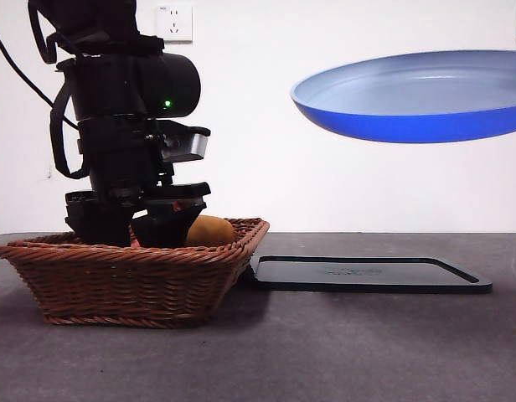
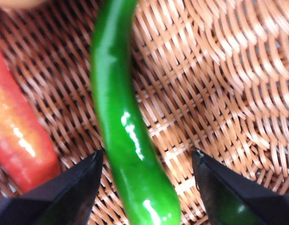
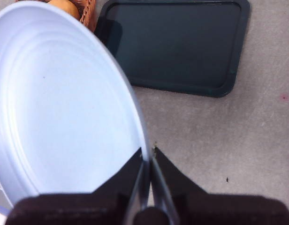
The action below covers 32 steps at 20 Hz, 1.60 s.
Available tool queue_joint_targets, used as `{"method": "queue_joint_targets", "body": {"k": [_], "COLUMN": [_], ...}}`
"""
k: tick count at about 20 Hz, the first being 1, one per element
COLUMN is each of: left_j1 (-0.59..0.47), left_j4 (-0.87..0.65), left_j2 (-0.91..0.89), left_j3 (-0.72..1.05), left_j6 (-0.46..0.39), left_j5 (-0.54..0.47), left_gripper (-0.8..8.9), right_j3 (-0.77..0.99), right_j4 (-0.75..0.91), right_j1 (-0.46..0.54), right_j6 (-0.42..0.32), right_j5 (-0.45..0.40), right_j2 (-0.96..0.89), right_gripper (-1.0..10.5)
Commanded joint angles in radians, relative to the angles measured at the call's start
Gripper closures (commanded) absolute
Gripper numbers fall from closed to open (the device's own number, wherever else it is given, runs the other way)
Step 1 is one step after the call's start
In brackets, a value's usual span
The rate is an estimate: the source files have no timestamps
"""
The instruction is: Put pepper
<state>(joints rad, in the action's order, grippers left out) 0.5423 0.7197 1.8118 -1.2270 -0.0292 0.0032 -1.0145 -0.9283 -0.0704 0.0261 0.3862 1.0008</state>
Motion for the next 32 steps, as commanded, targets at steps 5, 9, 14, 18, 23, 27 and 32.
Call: {"method": "queue_joint_targets", "body": {"k": [5,9,14,18,23,27,32], "left_j1": [0.013,0.005,0.006,0.021,0.063,0.138,0.226], "left_j4": [-0.013,-0.019,-0.004,-0.005,-0.037,-0.084,-0.095], "left_j2": [0.015,-0.006,-0.076,-0.205,-0.396,-0.415,-0.328], "left_j3": [-0.017,-0.018,-0.019,-0.019,-0.019,-0.019,-0.019], "left_j6": [0.041,0.063,0.084,0.11,0.135,0.135,0.127], "left_j5": [-0.029,-0.029,-0.023,0.014,0.117,0.187,0.179], "left_gripper": [5.94,7.19,7.18,7.18,7.18,7.18,7.18], "right_j3": [-0.023,-0.023,-0.023,-0.023,-0.023,-0.023,-0.023], "right_j4": [0.008,0.008,0.008,0.007,0.029,0.075,0.143], "right_j1": [0.0,0.0,0.0,0.0,-0.008,-0.088,-0.211], "right_j6": [-0.016,-0.02,-0.019,-0.011,0.034,0.1,0.185], "right_j5": [0.007,0.005,0.004,0.0,0.004,0.008,0.008], "right_j2": [0.004,0.005,0.005,0.046,0.215,0.359,0.426], "right_gripper": [9.4,9.4,9.4,9.4,9.4,9.4,9.4]}}
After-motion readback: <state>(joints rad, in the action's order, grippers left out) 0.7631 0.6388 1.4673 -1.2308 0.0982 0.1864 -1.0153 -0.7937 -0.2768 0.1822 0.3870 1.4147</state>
